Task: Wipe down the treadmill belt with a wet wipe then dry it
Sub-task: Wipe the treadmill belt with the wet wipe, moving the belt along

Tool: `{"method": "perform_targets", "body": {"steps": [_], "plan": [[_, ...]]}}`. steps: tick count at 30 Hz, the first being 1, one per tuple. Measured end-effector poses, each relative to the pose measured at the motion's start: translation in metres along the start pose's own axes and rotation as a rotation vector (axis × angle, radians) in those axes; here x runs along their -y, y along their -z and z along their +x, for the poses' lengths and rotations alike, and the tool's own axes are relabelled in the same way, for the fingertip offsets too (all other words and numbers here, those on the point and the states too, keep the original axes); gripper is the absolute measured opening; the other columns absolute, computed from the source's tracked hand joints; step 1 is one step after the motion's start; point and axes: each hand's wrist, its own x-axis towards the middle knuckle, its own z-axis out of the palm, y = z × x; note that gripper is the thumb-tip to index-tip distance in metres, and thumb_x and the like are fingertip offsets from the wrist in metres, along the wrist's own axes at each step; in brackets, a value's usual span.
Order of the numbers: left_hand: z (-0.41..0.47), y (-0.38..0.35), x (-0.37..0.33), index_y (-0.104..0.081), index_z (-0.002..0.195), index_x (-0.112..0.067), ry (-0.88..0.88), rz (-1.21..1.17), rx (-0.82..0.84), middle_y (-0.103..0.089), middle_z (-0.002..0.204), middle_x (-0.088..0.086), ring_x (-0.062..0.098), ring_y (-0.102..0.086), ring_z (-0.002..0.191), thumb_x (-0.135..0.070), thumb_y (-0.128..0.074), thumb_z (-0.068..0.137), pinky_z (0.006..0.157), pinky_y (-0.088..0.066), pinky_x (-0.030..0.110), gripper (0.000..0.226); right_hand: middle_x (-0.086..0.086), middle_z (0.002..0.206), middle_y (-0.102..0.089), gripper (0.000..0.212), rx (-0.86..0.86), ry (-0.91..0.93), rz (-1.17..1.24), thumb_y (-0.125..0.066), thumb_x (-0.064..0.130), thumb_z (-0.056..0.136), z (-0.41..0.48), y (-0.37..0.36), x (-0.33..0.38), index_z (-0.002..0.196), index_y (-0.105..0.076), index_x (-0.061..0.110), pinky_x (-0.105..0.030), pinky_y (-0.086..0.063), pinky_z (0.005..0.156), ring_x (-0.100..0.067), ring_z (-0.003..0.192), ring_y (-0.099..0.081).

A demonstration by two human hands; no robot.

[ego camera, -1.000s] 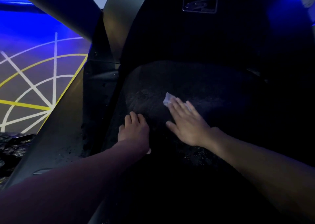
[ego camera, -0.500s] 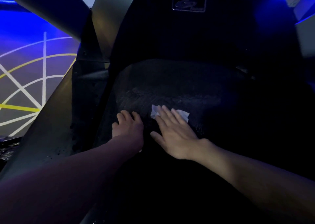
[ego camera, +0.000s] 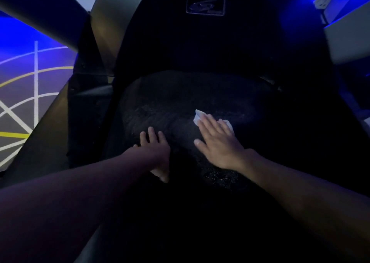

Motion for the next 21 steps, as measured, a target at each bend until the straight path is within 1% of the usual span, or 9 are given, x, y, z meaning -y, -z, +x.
{"method": "perform_targets", "body": {"steps": [2, 4, 7, 9, 13, 16, 17, 19, 21], "plan": [[0.005, 0.004, -0.011, 0.026, 0.144, 0.002, 0.034, -0.043, 0.038, 0.032, 0.149, 0.031, 0.053, 0.017, 0.140, -0.066, -0.077, 0.064, 0.115, -0.016, 0.061, 0.148, 0.005, 0.163, 0.022, 0.070, 0.055, 0.146, -0.001, -0.015, 0.054, 0.103, -0.014, -0.009, 0.013, 0.158, 0.008, 0.018, -0.035, 0.017, 0.121, -0.009, 0.148, 0.026], [0.006, 0.002, -0.020, 0.026, 0.143, 0.004, 0.070, -0.074, 0.035, 0.033, 0.147, 0.033, 0.055, 0.019, 0.139, -0.074, -0.073, 0.061, 0.113, -0.015, 0.067, 0.150, 0.010, 0.161, 0.022, 0.069, 0.079, 0.269, 0.009, -0.014, 0.055, 0.101, -0.028, -0.010, 0.009, 0.158, 0.007, 0.023, -0.033, 0.015, 0.121, -0.004, 0.147, 0.025], [0.001, -0.003, -0.028, 0.025, 0.144, 0.004, 0.094, -0.089, -0.008, 0.033, 0.147, 0.035, 0.054, 0.018, 0.140, -0.065, -0.074, 0.069, 0.110, -0.015, 0.070, 0.142, 0.012, 0.161, 0.024, 0.068, -0.021, 0.103, 0.016, -0.008, 0.053, 0.100, -0.013, -0.005, -0.017, 0.158, 0.008, 0.023, -0.034, 0.013, 0.122, -0.005, 0.149, 0.022], [-0.002, -0.006, -0.032, 0.023, 0.146, 0.002, 0.096, -0.083, -0.043, 0.031, 0.148, 0.036, 0.054, 0.018, 0.140, -0.058, -0.075, 0.073, 0.109, -0.016, 0.071, 0.136, 0.006, 0.162, 0.024, 0.068, -0.015, 0.027, 0.013, -0.012, 0.053, 0.103, -0.011, -0.007, -0.013, 0.158, 0.010, 0.019, -0.036, 0.014, 0.122, -0.009, 0.149, 0.024], [-0.007, -0.011, -0.046, 0.013, 0.149, 0.004, -0.036, 0.052, -0.153, 0.021, 0.155, 0.028, 0.046, 0.011, 0.145, -0.041, -0.073, 0.083, 0.116, -0.018, 0.058, 0.117, 0.007, 0.164, 0.018, 0.071, 0.016, 0.275, -0.062, -0.009, 0.057, 0.100, -0.030, -0.012, -0.022, 0.159, 0.005, 0.021, -0.033, 0.014, 0.121, -0.007, 0.149, 0.021], [-0.009, -0.008, -0.057, 0.003, 0.150, 0.008, -0.096, 0.126, -0.224, 0.006, 0.157, 0.026, 0.041, -0.006, 0.144, -0.032, -0.069, 0.086, 0.114, -0.028, 0.047, 0.104, 0.009, 0.164, 0.020, 0.070, -0.033, 0.002, 0.012, -0.007, 0.055, 0.098, -0.022, 0.002, -0.053, 0.159, 0.006, 0.022, -0.032, 0.015, 0.120, -0.008, 0.150, 0.019], [-0.009, -0.006, -0.060, 0.003, 0.149, 0.009, -0.082, 0.115, -0.208, 0.006, 0.156, 0.026, 0.041, -0.007, 0.144, -0.029, -0.071, 0.085, 0.113, -0.030, 0.047, 0.105, 0.007, 0.164, 0.022, 0.071, -0.022, -0.032, 0.014, -0.006, 0.056, 0.098, -0.022, 0.001, -0.051, 0.158, 0.008, 0.021, -0.034, 0.015, 0.121, -0.009, 0.149, 0.022], [-0.007, 0.000, -0.070, 0.010, 0.148, 0.008, -0.042, 0.046, -0.105, 0.016, 0.155, 0.030, 0.047, 0.004, 0.144, -0.028, -0.077, 0.079, 0.113, -0.025, 0.054, 0.117, 0.005, 0.164, 0.021, 0.072, 0.017, 0.085, 0.005, -0.008, 0.058, 0.099, -0.034, -0.008, -0.037, 0.159, 0.007, 0.019, -0.035, 0.014, 0.122, -0.008, 0.148, 0.025], [-0.008, 0.002, -0.080, 0.019, 0.146, 0.006, -0.002, -0.061, 0.012, 0.029, 0.151, 0.032, 0.052, 0.016, 0.142, -0.046, -0.083, 0.069, 0.114, -0.015, 0.061, 0.139, 0.008, 0.164, 0.020, 0.074, 0.044, 0.229, -0.027, -0.007, 0.059, 0.097, -0.052, -0.013, -0.035, 0.159, 0.006, 0.021, -0.034, 0.014, 0.122, -0.006, 0.148, 0.024]]}}
